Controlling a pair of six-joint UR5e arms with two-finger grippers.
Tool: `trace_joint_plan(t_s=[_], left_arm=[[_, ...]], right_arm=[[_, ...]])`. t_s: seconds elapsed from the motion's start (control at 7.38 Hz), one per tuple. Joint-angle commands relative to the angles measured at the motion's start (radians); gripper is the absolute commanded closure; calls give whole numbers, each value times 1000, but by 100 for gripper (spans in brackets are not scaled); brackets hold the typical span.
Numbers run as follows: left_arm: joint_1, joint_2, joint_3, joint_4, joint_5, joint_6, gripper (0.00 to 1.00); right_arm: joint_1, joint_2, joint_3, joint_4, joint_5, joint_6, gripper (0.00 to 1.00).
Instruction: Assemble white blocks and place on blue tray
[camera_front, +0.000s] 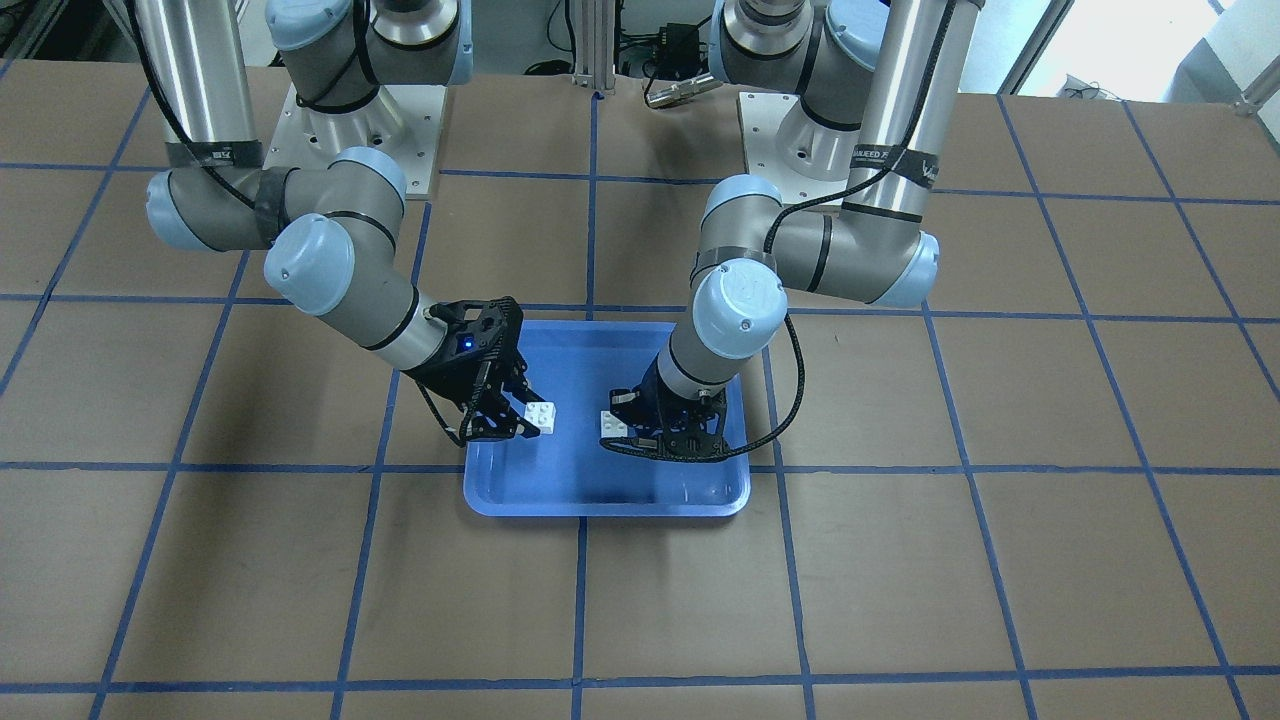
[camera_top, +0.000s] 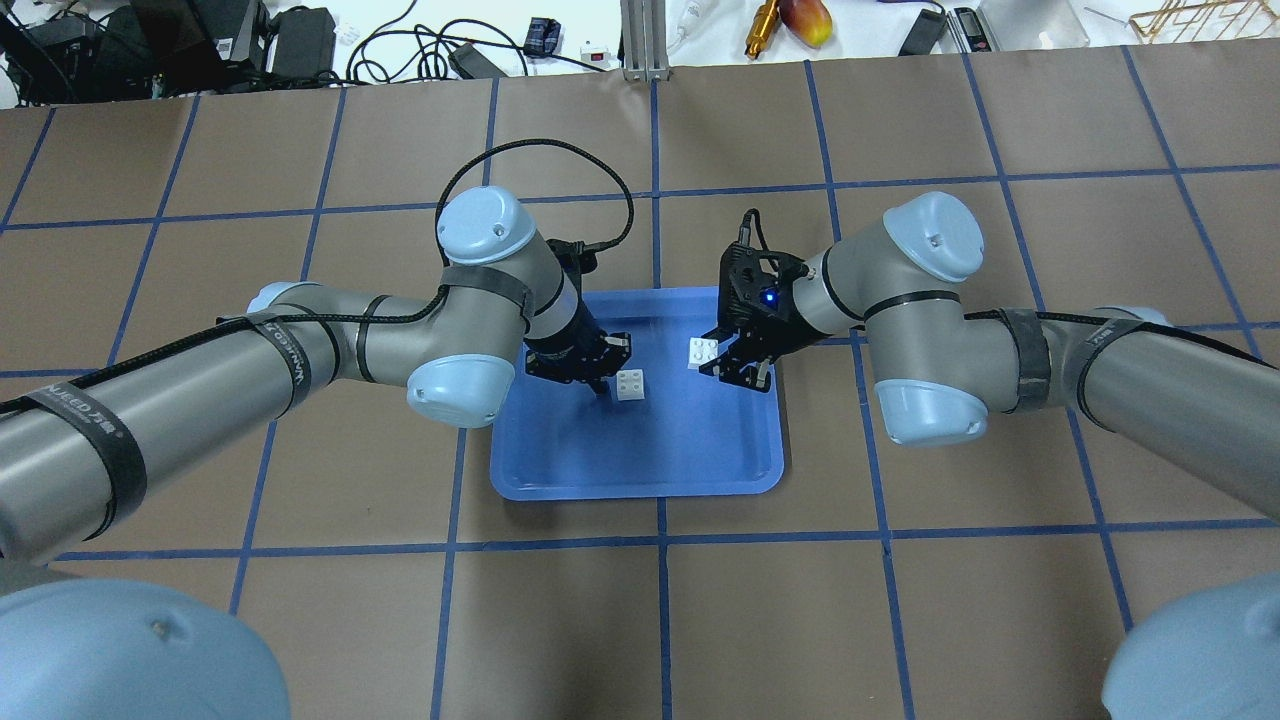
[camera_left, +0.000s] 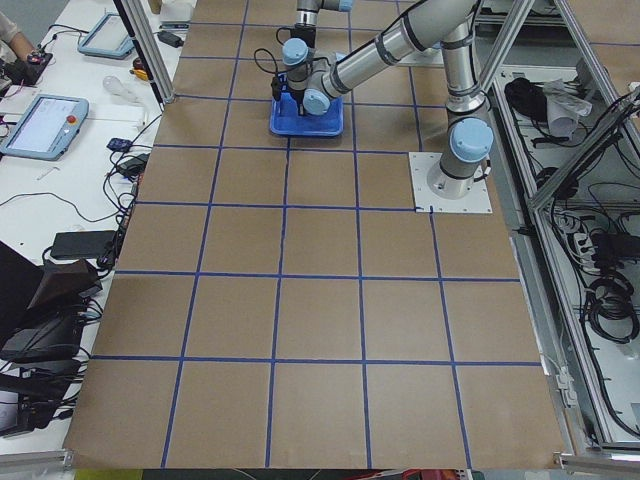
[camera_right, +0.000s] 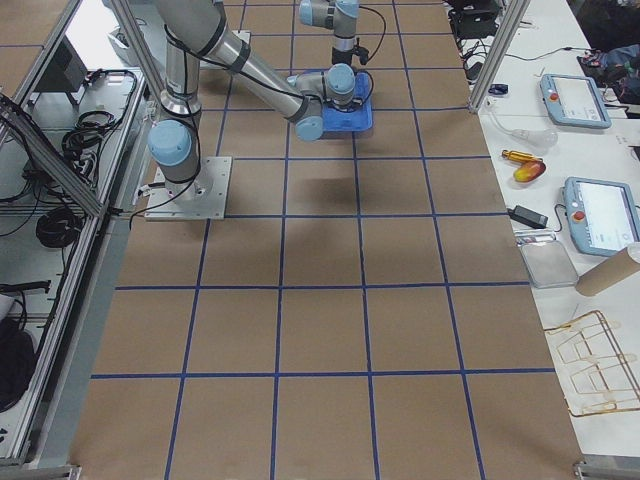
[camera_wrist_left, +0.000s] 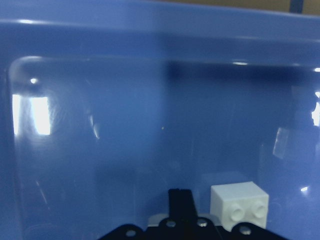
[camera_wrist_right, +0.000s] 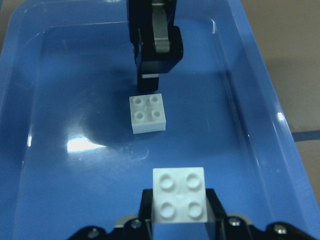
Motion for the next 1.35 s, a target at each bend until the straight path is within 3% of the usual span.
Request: trace_joint_plan(t_s=[0.0, 1.22], left_arm=[[-1, 8, 0, 1, -40, -8, 94], [-1, 5, -1, 1, -40, 0, 95]], right_arm=[[14, 34, 2, -23, 6, 0, 100], [74, 124, 0, -108, 6, 3, 100]])
